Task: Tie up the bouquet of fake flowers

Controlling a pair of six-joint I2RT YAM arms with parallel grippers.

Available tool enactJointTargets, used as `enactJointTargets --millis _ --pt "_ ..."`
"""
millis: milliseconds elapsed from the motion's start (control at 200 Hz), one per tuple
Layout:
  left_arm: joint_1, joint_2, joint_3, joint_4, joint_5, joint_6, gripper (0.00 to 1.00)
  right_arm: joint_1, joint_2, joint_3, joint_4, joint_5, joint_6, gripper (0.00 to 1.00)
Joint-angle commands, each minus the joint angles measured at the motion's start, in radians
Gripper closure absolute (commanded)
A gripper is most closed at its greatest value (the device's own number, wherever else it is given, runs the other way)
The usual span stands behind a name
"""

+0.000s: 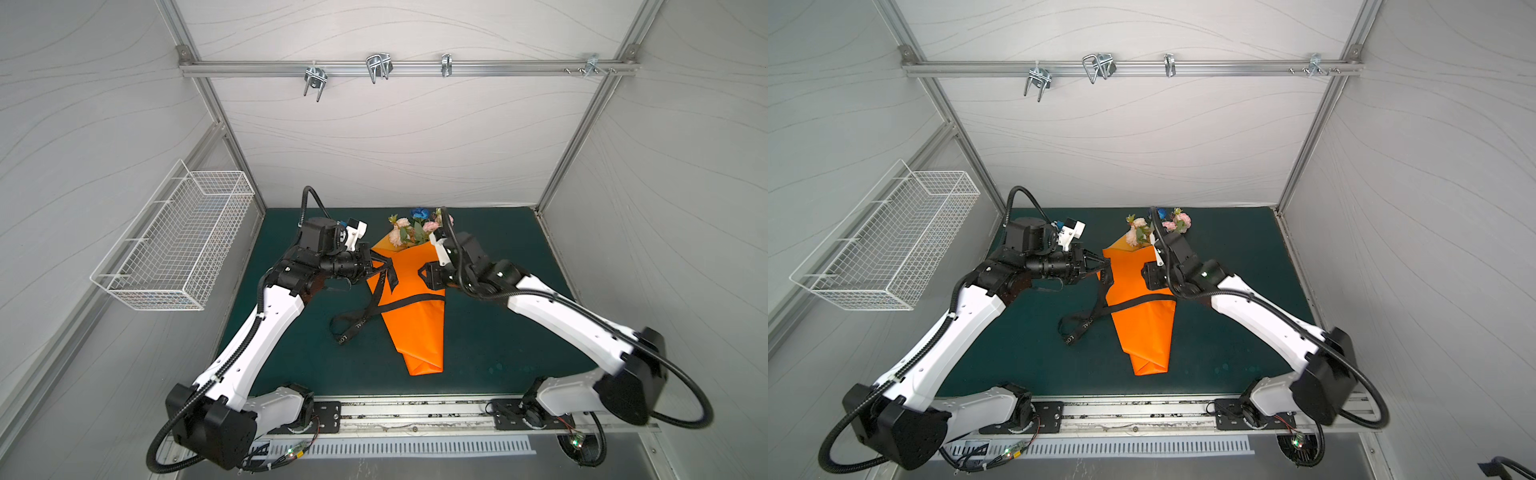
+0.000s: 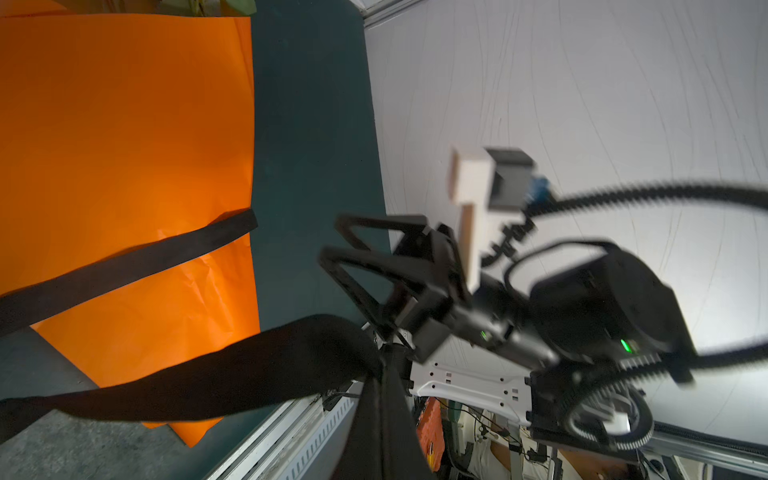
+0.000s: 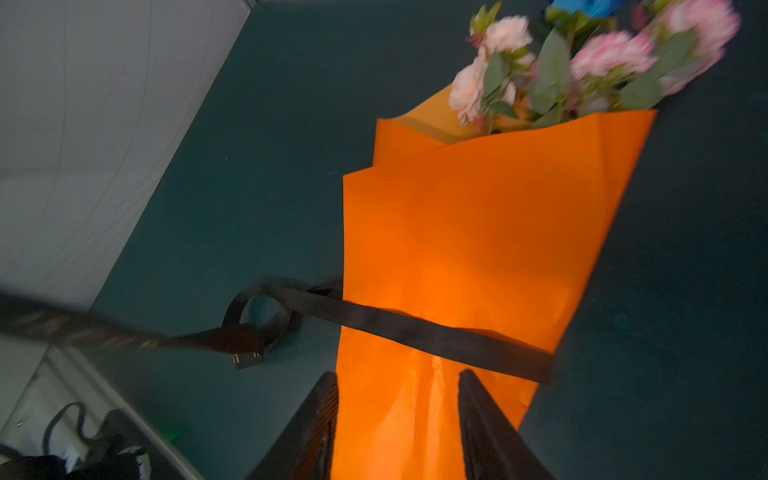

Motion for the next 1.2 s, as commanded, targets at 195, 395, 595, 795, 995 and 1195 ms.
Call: enactJointTargets --millis 195,395,595,795,995,1195 --pt "0.029 0.278 0.223 0.064 -0.011 -0.003 1.00 0.410 -0.037 -0.131 0.168 0.488 -0.172 0.52" --pt "0.084 0.402 0.282 0.074 0.020 -0.015 1.00 0.520 0.205 -0.009 0.307 0.286 -0.390 0.51" --pt "0.101 0.496 0.327 0.039 0.060 0.019 1.00 0.475 0.483 0.219 0.244 0.004 -0.494 0.49" --pt "0.132 0.589 0.415 -0.097 0.077 0.145 1.00 0.409 0.651 0.393 0.122 -0.140 -0.504 0.47" --pt "0.161 0.686 0.447 -0.136 0.163 0.215 1.00 0.375 0.754 0.443 0.123 -0.141 -0.575 0.45" --pt "0.161 0.737 0.494 -0.214 0.191 0.318 1.00 0.356 0.837 0.487 0.134 -0.133 -0.648 0.44"
